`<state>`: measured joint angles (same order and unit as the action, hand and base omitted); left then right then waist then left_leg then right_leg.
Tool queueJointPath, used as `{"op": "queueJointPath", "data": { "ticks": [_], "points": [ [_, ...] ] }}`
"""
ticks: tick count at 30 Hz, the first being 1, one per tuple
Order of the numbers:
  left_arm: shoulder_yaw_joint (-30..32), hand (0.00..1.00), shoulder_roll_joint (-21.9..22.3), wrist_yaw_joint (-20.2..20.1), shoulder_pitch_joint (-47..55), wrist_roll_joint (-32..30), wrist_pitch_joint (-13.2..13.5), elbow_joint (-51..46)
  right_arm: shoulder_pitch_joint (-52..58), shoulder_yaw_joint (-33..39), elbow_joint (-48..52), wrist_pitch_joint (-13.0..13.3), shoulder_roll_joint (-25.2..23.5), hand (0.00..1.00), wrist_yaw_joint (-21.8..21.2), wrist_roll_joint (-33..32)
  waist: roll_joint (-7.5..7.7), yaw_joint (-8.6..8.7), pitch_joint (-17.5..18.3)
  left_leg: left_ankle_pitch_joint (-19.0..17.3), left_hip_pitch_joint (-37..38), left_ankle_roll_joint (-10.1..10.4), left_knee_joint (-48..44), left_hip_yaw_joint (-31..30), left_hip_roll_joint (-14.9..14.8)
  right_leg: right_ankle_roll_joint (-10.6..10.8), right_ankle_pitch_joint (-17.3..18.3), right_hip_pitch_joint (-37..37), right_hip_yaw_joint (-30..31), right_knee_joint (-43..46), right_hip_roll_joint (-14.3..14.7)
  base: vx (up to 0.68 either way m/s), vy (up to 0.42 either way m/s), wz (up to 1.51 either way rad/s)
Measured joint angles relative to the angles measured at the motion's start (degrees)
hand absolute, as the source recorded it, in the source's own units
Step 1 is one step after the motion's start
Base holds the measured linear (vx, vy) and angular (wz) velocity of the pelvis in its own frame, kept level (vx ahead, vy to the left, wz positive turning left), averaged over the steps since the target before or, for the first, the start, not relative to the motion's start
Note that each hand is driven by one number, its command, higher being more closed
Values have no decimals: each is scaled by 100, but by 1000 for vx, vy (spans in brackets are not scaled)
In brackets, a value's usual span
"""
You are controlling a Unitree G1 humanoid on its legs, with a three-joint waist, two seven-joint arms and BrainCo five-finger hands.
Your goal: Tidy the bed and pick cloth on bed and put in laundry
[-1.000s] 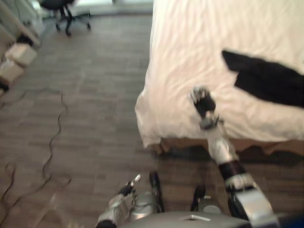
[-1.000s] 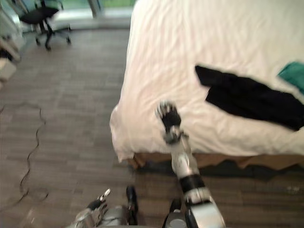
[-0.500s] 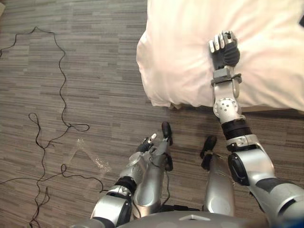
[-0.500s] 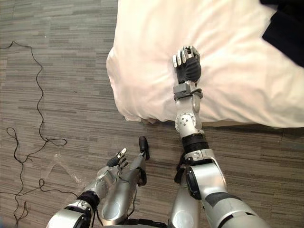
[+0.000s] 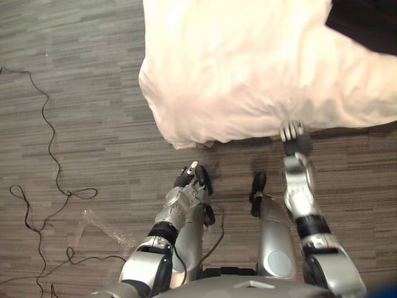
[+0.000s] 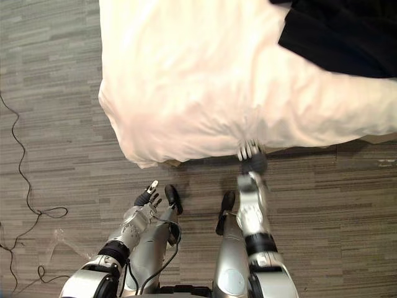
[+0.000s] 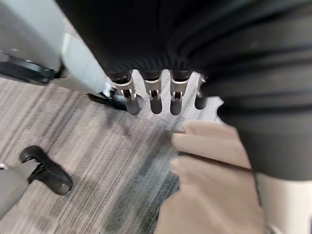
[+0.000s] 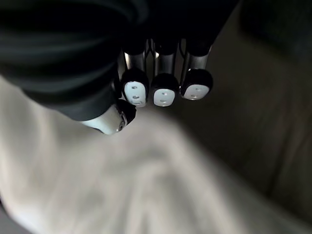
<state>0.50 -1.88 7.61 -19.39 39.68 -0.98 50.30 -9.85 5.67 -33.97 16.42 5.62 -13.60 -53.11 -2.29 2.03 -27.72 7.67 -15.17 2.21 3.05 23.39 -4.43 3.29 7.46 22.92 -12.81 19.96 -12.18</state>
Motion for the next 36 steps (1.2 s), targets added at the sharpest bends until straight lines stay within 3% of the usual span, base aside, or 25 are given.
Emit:
{"op": "queueJointPath", "data": {
  "ticks": [1,3,4,7,13,19,26,28,29,30,32,36],
  "points": [
    [-8,0,-114,10,137,-105,2,-4,294,2,-194,-23,9,100,-96,180,37,120,5,-29,184,38,2,41,-16,9,-5,-221,-1,-102,27,173,-11,-21],
    [-4,0,-201,22,384,-219,0,-2,642,29,-568,-44,21,100,-255,346,111,190,52,-109,559,100,6,121,-58,63,-44,-651,12,-335,117,157,-19,-31],
    [-4,0,-242,16,593,-237,-4,12,788,69,-887,-75,20,0,-353,490,151,196,203,-160,761,136,11,127,-68,82,-77,-917,11,-520,182,146,-18,-31],
    [1,0,-319,-46,1003,-414,-26,57,1059,116,-1380,-138,18,0,-556,1014,222,213,614,-170,1017,150,95,116,-96,119,-150,-1322,-51,-895,261,159,-4,-2],
    [171,0,-340,-487,1855,-1278,-93,541,1566,281,-2183,-90,-62,0,-795,2650,247,205,1339,-213,1604,202,258,-51,-44,190,-275,-2320,-370,-1590,310,78,22,18],
    [601,0,-294,-618,2499,-1989,138,934,1771,331,-2428,44,-164,0,-766,3912,228,160,1835,-379,2120,203,299,-63,-60,192,-271,-2892,-394,-1803,391,-16,12,-1],
    [924,0,-157,-650,2580,-2630,437,952,1844,290,-2463,-107,-159,0,-582,4208,250,128,2004,-488,2257,213,293,-19,-88,163,-322,-2983,-197,-1898,442,-46,15,-12],
    [1123,0,-118,-652,2597,-2705,521,948,1876,276,-2480,-159,-143,0,-587,4260,280,15,2054,-648,2266,231,143,-62,-56,91,-393,-2924,52,-1917,450,20,40,-57],
    [1260,0,-103,-652,2600,-2678,581,942,1861,254,-2528,-175,-117,0,-589,4404,335,-53,2039,-979,2154,247,-328,-352,-34,92,-420,-2901,296,-1918,451,53,43,-105],
    [1383,0,-91,-682,2613,-2663,640,940,1865,233,-2558,-174,-65,0,-579,4568,331,-180,2051,-1344,2018,138,-918,-717,-59,73,-466,-2873,604,-1922,497,74,44,-119],
    [1559,0,-87,-759,2655,-2657,667,945,1865,181,-2557,-170,2,0,-480,4737,260,-268,2090,-1732,1894,138,-1590,-1096,-166,87,-522,-2820,1049,-1936,620,73,29,-133],
    [1473,0,-91,-987,2699,-2814,634,948,1887,184,-2599,-126,21,0,-348,4748,180,-194,2187,-2120,1825,139,-1744,-903,-249,194,-770,-2436,1711,-2022,707,12,93,-103]
  ]
}}
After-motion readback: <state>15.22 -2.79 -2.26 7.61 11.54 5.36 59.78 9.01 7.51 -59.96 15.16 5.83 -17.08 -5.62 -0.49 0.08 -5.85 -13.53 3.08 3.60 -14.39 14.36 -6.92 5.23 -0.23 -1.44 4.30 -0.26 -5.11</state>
